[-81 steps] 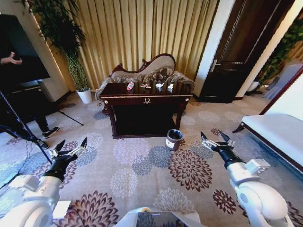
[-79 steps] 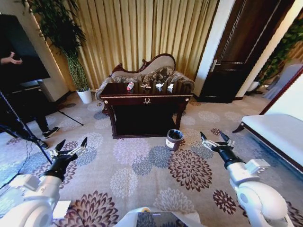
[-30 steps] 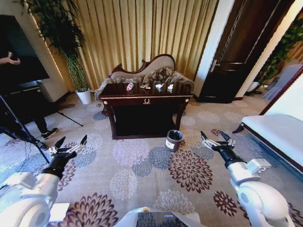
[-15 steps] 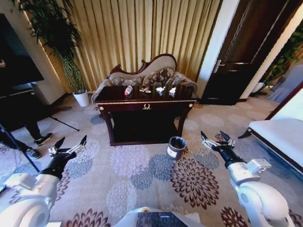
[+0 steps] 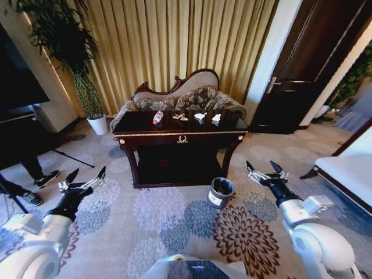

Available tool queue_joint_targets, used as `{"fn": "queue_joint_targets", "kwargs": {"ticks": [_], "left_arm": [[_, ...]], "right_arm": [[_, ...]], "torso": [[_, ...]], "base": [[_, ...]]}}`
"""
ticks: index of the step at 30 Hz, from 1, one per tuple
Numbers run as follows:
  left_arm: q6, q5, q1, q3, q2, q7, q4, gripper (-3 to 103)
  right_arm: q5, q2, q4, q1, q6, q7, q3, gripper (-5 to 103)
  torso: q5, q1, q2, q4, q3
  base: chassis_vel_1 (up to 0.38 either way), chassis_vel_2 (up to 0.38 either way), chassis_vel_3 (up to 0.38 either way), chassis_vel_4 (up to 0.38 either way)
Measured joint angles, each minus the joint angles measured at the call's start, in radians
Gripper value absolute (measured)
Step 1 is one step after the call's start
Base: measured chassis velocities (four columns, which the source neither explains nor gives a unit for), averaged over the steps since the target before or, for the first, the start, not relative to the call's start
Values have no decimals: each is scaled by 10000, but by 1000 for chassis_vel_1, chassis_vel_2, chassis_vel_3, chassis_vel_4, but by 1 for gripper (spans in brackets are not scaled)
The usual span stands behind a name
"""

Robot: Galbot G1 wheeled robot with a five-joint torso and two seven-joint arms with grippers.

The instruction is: Move to the front of the table and place the trash on the table into the trash bin.

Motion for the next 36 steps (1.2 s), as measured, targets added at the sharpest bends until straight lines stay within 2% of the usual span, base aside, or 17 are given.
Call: {"fn": "queue_joint_targets", "kwargs": {"ticks": [29,36], "left_arm": [[-17,92,22,68,-87,106,0,100],[-17,105,-2,152,-135,81,0,100]], "right_arm": [[-246,38,57,13,-4,-28,-250,100],[-138,-61,-67,212,-236,-25,-369,100]], "torso": [[1,2,0,-3,-1],[0,8,-3,-3,2]], "base": [[-231,239,237,-242],[-213,212,215,-207]]}}
